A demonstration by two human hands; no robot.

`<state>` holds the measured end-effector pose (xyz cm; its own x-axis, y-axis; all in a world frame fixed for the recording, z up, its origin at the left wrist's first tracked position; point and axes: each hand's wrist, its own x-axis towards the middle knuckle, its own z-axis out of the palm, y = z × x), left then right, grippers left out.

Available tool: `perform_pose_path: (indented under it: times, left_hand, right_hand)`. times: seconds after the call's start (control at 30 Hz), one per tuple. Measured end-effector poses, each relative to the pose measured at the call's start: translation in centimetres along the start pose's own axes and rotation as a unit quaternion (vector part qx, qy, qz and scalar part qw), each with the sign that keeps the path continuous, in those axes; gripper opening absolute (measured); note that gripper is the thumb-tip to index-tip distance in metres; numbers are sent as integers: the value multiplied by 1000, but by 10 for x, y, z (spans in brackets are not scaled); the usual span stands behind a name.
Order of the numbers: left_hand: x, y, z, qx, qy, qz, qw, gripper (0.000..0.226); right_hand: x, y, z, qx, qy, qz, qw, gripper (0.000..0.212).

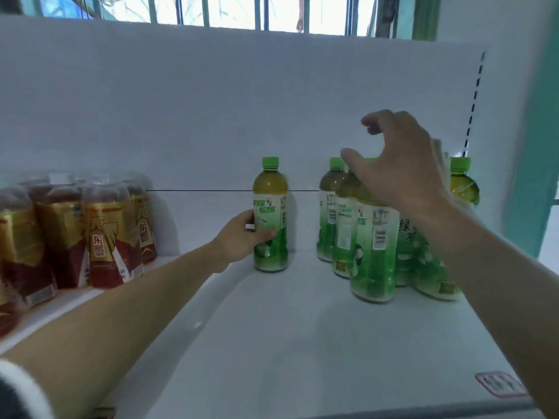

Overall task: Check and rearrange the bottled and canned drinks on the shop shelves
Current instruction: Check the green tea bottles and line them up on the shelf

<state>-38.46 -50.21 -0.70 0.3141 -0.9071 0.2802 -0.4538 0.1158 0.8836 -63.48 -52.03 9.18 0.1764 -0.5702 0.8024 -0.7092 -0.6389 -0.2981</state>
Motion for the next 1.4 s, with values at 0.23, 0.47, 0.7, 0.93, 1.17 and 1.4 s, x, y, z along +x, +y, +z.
perform_pose_path:
  times: [0.23, 0.47, 0.7, 0.93, 1.17, 1.4]
  left_hand:
    - [27, 0, 12, 42, 19, -4, 999, 52]
    - [27, 1, 11, 133, 19, -49, 990, 61]
    - [-44, 49, -1, -19, 7, 38, 999, 48]
    - [-103, 36, -3, -44, -49, 16, 998, 77]
    - [-97, 16, -21, -84, -39, 47, 995, 62]
    - [-93, 11, -28, -106, -20, 65, 992, 65]
  right_hand:
    - [6, 16, -1, -124, -125, 60, 983, 65]
    - [3, 6, -3, 23, -91, 62, 994, 31]
    - [0, -26, 5, 193, -59, 22, 979, 25]
    - [-18, -68, 47, 308, -92, -40, 946, 29]
    - [-47, -53, 75, 490, -263, 9, 831, 48]
    - [-49, -44, 80, 454, -290, -47, 841, 58]
